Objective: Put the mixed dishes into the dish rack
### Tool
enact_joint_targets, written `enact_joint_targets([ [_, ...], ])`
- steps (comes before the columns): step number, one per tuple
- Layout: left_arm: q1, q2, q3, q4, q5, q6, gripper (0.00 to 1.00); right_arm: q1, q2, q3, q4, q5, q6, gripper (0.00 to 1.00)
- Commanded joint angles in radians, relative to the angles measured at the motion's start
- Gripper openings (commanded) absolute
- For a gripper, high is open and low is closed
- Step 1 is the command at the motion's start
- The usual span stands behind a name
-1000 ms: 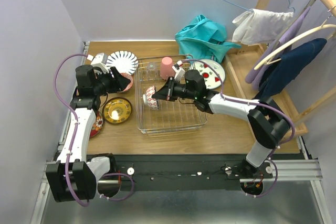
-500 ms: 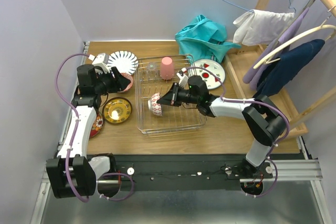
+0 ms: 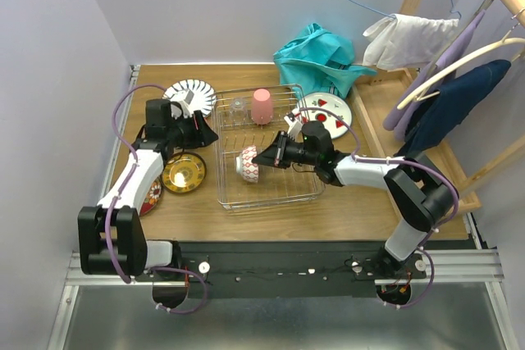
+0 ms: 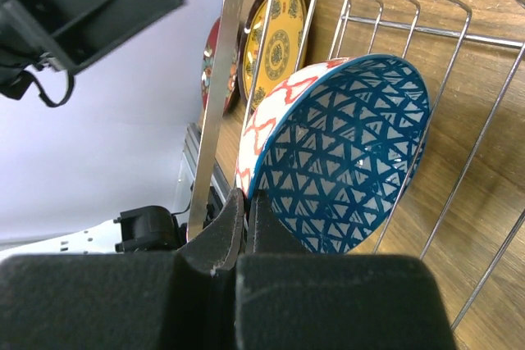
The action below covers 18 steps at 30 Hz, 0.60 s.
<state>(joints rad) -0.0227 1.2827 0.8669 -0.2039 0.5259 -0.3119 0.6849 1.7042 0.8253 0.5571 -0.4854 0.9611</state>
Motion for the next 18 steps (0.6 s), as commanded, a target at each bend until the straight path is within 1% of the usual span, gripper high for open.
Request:
enact_joint_targets([
  [1,-0.036,0.091,0.067,-0.049,-0.095,0.068,0.54,-0.012,0.009,-0.034,-0.089,0.047,-0.021,0.00],
  [5,-0.045,0.164,0.125,-0.118,-0.142,0.096,0.50,-0.015,0.012,-0.020,-0.126,0.059,-0.030,0.00],
  [6,-0.045,0.173,0.141,-0.126,-0.155,0.096,0.47,-0.018,0.012,-0.011,-0.140,0.060,-0.045,0.00],
  [8,-0.045,0.198,0.153,-0.140,-0.170,0.105,0.45,-0.033,0.009,0.004,-0.207,0.059,-0.071,0.01],
  [9,-0.045,0.204,0.165,-0.149,-0.176,0.108,0.45,-0.042,0.012,0.017,-0.242,0.060,-0.111,0.01],
  [10,-0.045,0.211,0.170,-0.158,-0.185,0.108,0.45,-0.053,0.017,0.056,-0.338,0.067,-0.136,0.04],
  [12,-0.045,0.233,0.185,-0.170,-0.185,0.111,0.45,-0.084,0.046,0.104,-0.426,0.059,-0.220,0.06],
  [13,-0.043,0.239,0.188,-0.181,-0.188,0.111,0.44,-0.096,0.057,0.148,-0.509,0.047,-0.243,0.07],
  [14,-0.045,0.253,0.192,-0.183,-0.184,0.109,0.44,-0.116,0.067,0.168,-0.543,0.042,-0.261,0.09],
  [15,-0.045,0.257,0.195,-0.180,-0.182,0.109,0.44,-0.123,0.077,0.182,-0.554,0.036,-0.297,0.12],
  [16,-0.045,0.262,0.196,-0.174,-0.182,0.106,0.44,-0.130,0.078,0.195,-0.636,0.044,-0.321,0.20],
  [18,-0.045,0.270,0.202,-0.163,-0.179,0.103,0.44,-0.133,0.078,0.248,-0.710,0.065,-0.389,0.24],
])
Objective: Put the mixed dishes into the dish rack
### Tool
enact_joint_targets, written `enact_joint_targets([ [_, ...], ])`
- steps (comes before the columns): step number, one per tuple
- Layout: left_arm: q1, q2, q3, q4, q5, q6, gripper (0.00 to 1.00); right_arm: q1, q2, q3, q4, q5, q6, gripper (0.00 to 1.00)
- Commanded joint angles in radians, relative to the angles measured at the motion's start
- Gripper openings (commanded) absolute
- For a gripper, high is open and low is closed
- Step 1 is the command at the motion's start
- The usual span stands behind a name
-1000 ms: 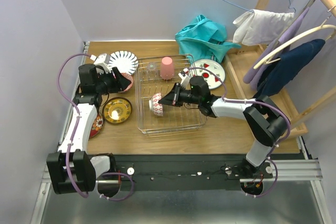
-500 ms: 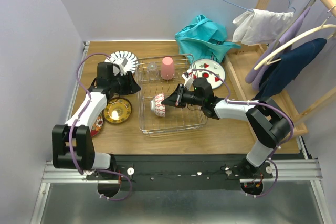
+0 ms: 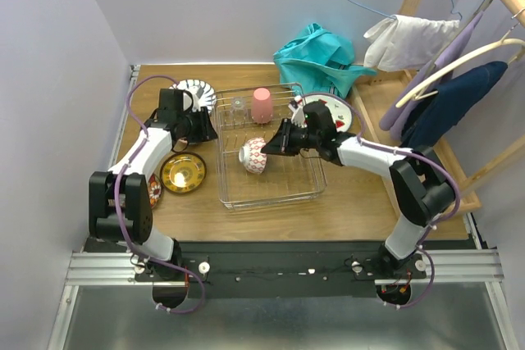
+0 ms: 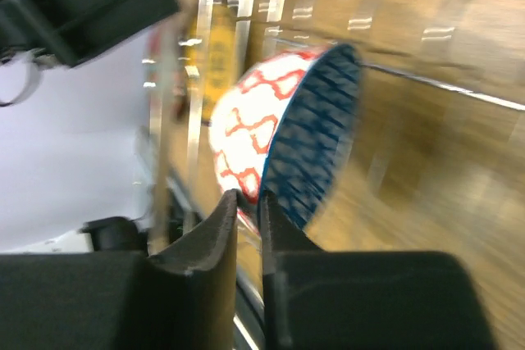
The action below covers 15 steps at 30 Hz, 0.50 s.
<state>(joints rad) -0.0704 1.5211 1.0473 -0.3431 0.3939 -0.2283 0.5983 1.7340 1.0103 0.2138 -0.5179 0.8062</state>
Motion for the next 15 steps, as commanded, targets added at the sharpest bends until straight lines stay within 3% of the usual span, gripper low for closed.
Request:
enact_joint_targets([
  [1,0.003,0.034,0.026,-0.016,-0.047,0.017,0.44,-0.046,0.050,0.079,-0.423,0.098,-0.254,0.28],
  [9,0.000,0.068,0.063,0.019,-0.021,-0.005,0.44,-0.046,0.056,0.160,-0.583,0.102,-0.393,0.34],
  [15,-0.034,0.053,0.121,0.044,0.092,0.017,0.48,-0.046,0.047,0.256,-0.711,0.177,-0.467,0.37],
])
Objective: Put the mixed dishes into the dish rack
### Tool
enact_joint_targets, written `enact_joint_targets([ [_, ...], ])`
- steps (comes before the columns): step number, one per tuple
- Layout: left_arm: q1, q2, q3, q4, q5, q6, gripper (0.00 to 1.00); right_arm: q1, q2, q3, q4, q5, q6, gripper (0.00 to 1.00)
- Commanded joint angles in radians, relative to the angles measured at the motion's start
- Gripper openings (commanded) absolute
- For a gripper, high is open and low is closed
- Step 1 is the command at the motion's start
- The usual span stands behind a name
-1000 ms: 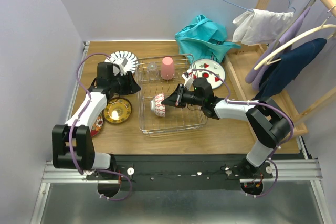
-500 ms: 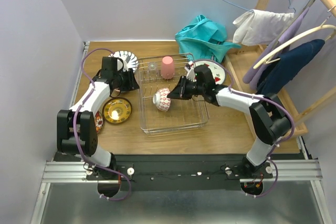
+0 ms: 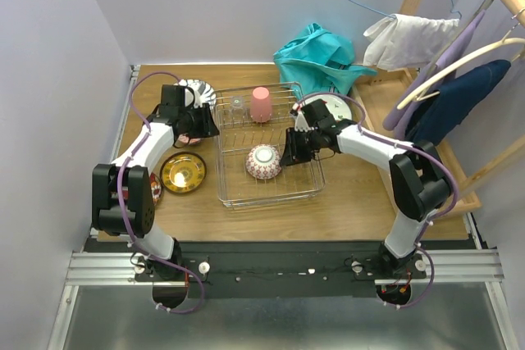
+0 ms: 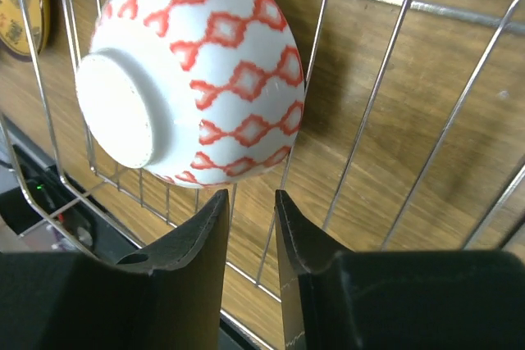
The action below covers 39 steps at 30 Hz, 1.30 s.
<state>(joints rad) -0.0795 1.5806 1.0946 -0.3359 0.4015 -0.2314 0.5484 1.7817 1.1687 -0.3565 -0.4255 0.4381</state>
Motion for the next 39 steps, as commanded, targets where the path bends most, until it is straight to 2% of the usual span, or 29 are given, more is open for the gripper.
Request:
enact_joint_targets([
  [1,-0.028,-0.013,0.086,0.049,0.108,0.014,0.50,0.004,-0.004,0.133,-0.192,0.108,-0.129,0.38],
  [3,-0.031,-0.024,0.134,0.063,0.186,-0.006,0.52,0.004,-0.010,0.167,-0.228,0.110,-0.162,0.38],
  [6,-0.028,-0.051,0.224,0.052,0.214,0.001,0.53,0.002,-0.028,0.209,-0.257,0.099,-0.209,0.39],
  [9,-0.020,-0.071,0.280,-0.017,0.136,0.128,0.59,0.004,-0.044,0.207,-0.239,0.053,-0.228,0.41],
  [14,0.041,-0.025,0.356,-0.219,0.119,0.421,0.63,0.004,-0.080,0.189,-0.176,-0.059,-0.291,0.48],
  [16,0.047,-0.008,0.358,-0.293,0.100,0.556,0.63,0.004,-0.099,0.175,-0.148,-0.076,-0.314,0.51],
  [20,0.058,0.048,0.323,-0.348,0.060,0.713,0.62,0.004,-0.137,0.175,-0.095,-0.056,-0.363,0.52],
  [25,0.061,0.102,0.278,-0.336,0.039,0.774,0.59,0.004,-0.137,0.243,-0.101,-0.067,-0.476,0.53],
  [39,0.057,0.216,0.246,-0.310,-0.018,0.781,0.58,0.004,-0.131,0.238,-0.085,-0.085,-0.460,0.54],
])
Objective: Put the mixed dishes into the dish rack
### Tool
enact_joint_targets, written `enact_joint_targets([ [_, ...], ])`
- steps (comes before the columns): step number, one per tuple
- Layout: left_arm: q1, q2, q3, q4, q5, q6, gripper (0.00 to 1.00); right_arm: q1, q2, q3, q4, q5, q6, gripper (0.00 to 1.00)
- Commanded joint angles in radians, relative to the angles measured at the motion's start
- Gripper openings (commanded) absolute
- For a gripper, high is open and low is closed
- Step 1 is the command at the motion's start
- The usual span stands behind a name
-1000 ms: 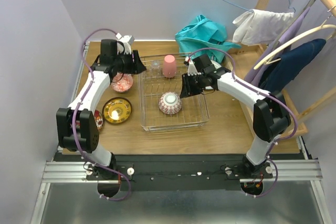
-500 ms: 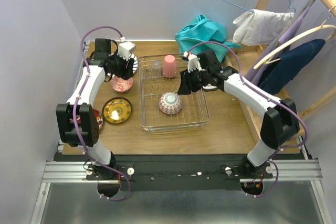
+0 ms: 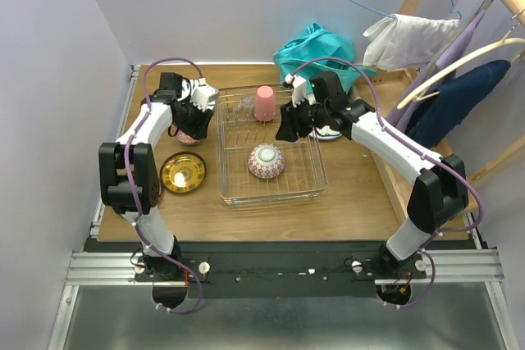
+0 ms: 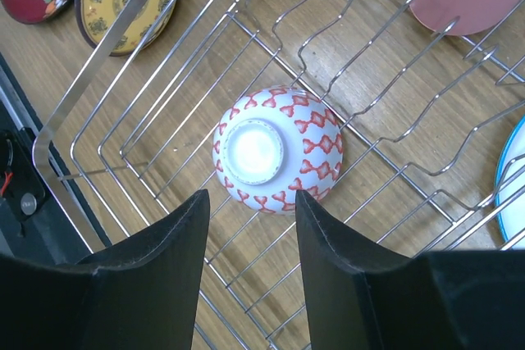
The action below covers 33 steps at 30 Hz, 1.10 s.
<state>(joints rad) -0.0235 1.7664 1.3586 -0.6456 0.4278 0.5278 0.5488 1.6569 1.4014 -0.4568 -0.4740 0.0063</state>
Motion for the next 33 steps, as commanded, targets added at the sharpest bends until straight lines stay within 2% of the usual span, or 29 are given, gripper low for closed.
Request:
enact_joint_targets([
  [1,0.000,0.030,-0.035,0.014,-0.055,0.023,0.58,0.003,-0.005,0.005,0.012,-0.044,-0.044,0.54],
  [8,0.000,0.039,-0.069,0.030,-0.087,0.032,0.56,0.031,0.026,0.030,-0.014,-0.035,-0.112,0.53],
  [15,0.000,0.042,-0.073,0.040,-0.098,0.028,0.52,0.049,0.073,0.065,-0.006,0.012,-0.111,0.52],
  [18,0.000,0.048,-0.078,0.034,-0.101,0.029,0.46,0.056,0.096,0.094,-0.017,0.003,-0.114,0.52],
  [21,0.000,0.042,-0.087,0.026,-0.098,0.032,0.32,0.074,0.116,0.111,-0.025,0.009,-0.129,0.52],
  [22,0.000,0.039,-0.092,0.026,-0.097,0.035,0.21,0.079,0.121,0.114,-0.026,0.011,-0.138,0.51],
  [25,0.000,0.010,-0.099,0.021,-0.089,0.040,0.10,0.097,0.138,0.125,-0.040,0.005,-0.158,0.51],
  [29,0.002,-0.050,-0.104,0.024,-0.070,0.035,0.00,0.118,0.156,0.128,-0.062,-0.003,-0.192,0.50],
  [33,0.002,-0.100,-0.093,0.027,-0.046,0.012,0.00,0.137,0.162,0.117,-0.072,-0.005,-0.229,0.49],
])
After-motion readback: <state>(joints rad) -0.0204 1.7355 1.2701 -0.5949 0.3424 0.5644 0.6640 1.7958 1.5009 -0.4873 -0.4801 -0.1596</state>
